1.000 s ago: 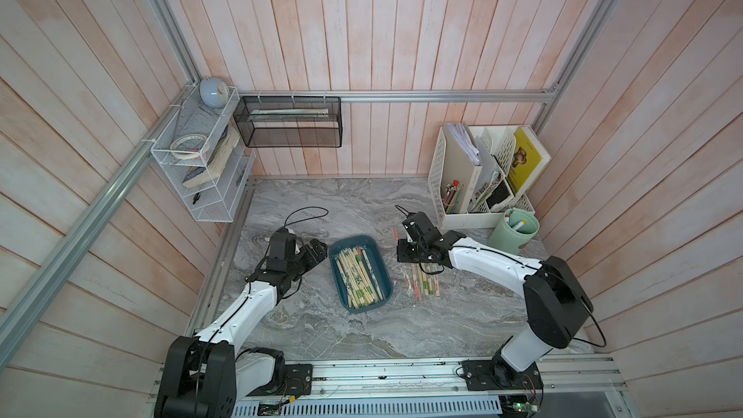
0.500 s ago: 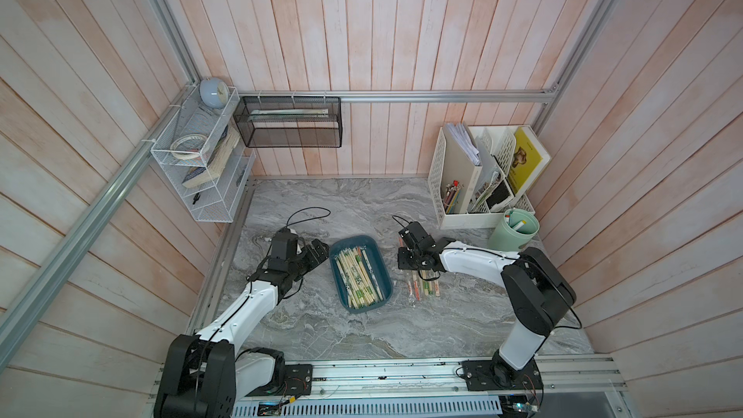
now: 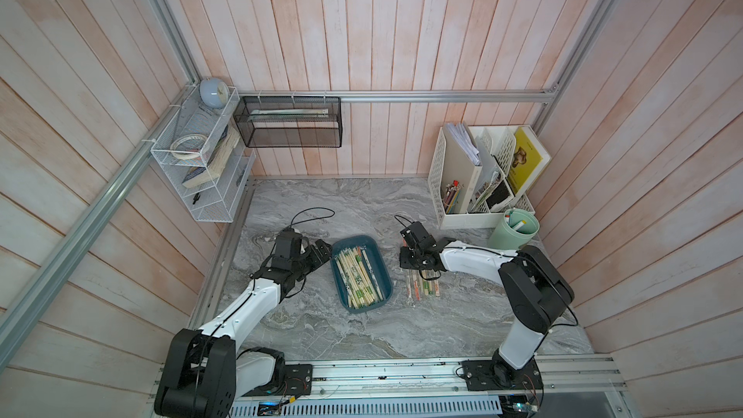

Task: Take the paired disposable chopsticks out of the storage box
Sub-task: Place the paired disposable chopsticks at the center of the board, then adjust the storage box at the center of the board.

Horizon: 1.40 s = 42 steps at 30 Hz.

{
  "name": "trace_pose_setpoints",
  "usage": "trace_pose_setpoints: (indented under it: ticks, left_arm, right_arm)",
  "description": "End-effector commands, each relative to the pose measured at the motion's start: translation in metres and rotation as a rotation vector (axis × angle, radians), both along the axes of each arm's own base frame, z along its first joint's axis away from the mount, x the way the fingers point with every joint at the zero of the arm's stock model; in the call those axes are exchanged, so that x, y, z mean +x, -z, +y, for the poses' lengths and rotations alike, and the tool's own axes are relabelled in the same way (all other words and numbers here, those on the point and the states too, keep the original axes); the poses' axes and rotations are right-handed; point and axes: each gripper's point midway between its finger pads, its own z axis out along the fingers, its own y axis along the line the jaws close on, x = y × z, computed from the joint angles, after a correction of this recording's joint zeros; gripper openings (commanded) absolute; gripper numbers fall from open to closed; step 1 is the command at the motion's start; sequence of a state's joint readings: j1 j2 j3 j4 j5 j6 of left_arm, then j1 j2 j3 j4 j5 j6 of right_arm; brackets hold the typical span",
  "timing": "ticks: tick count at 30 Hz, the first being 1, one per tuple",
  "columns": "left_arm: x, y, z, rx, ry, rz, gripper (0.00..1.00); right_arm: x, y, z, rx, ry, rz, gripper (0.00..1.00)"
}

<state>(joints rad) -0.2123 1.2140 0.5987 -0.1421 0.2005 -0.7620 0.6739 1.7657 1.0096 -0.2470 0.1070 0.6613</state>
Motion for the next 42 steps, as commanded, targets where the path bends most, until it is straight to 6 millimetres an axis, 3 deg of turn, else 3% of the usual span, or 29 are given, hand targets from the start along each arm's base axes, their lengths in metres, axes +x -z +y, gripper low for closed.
trace_pose_setpoints:
  ticks: [1,9,16,26,32,37,42]
  left_arm:
    - [0.008,-0.008,-0.001,0.004,-0.012,-0.021,1.0]
    - [0.009,-0.004,-0.005,0.006,-0.007,-0.012,1.0]
    - [0.012,0.002,-0.009,-0.011,-0.008,-0.004,1.0]
    - [0.026,0.004,-0.015,-0.035,-0.005,-0.009,1.0]
    - [0.035,0.001,-0.02,-0.054,0.005,-0.017,1.0]
    - [0.04,0.0,-0.023,-0.058,0.013,-0.023,1.0]
    - [0.044,-0.003,-0.023,-0.043,0.019,-0.029,1.0]
  right_arm:
    - [-0.001,-0.004,-0.006,-0.002,0.015,-0.012,0.23]
    - [-0.013,-0.013,-0.002,0.048,-0.016,-0.005,0.26]
    - [-0.036,-0.005,0.013,0.05,-0.081,0.038,0.26]
    - [-0.069,-0.018,0.069,0.115,-0.216,0.056,0.25]
    - [-0.077,-0.029,0.099,0.149,-0.305,0.041,0.25]
    - [-0.08,-0.033,0.104,0.155,-0.337,0.04,0.25]
    - [-0.08,-0.037,0.096,0.127,-0.33,0.031,0.26]
